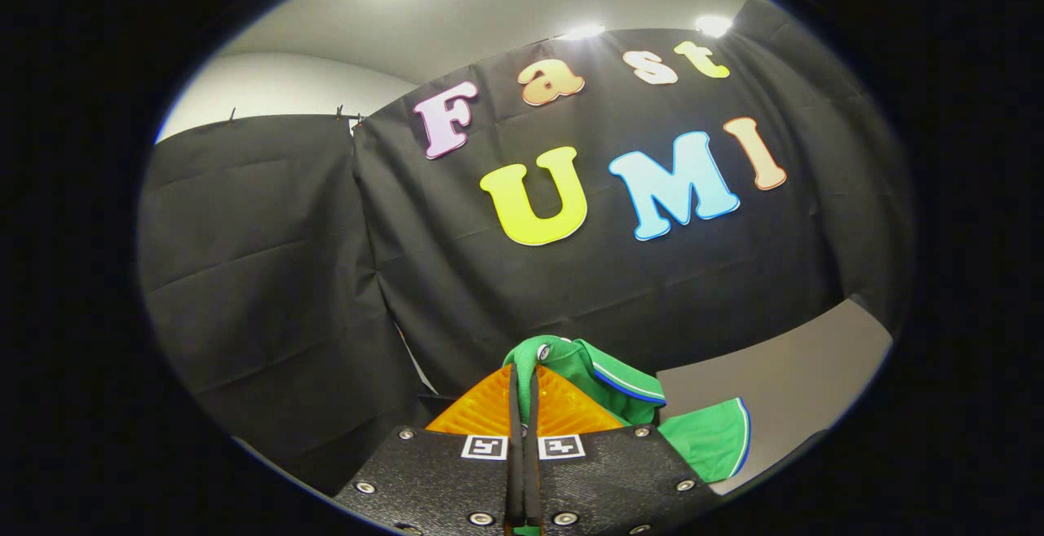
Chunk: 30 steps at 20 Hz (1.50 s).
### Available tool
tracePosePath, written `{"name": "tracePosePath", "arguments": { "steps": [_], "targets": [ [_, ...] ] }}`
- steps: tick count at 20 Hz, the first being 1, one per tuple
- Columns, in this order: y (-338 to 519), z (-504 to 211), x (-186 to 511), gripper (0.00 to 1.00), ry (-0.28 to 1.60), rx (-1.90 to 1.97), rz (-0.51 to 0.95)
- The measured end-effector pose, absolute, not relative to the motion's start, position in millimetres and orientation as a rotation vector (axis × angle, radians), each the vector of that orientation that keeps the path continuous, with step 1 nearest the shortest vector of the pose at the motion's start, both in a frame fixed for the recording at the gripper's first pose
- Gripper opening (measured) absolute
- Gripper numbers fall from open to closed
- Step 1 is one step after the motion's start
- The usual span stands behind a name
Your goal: Put the clothes into the washing machine and then close the washing machine lid.
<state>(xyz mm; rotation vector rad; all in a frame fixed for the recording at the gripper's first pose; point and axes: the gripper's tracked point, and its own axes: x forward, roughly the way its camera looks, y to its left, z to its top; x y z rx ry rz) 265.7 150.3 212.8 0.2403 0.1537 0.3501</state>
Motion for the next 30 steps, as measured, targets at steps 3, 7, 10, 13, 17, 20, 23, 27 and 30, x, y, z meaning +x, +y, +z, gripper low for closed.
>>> {"name": "tracePosePath", "arguments": {
  "steps": [3,7,10,13,17,20,23,27,30],
  "targets": [
    [174,209,263,0.00,0.156,0.238,0.381],
    [198,201,261,0.00,0.161,0.241,0.401],
    [213,187,262,0.00,0.183,0.241,0.407],
    [228,167,263,0.00,0.217,0.237,0.412],
    [246,138,261,0.00,0.257,0.228,0.423],
    [259,114,264,0.00,0.286,0.222,0.429],
    [268,85,266,0.00,0.323,0.198,0.428],
    [272,51,270,0.00,0.372,0.192,0.413],
    [272,26,273,0.00,0.405,0.187,0.396]
  ]
}}
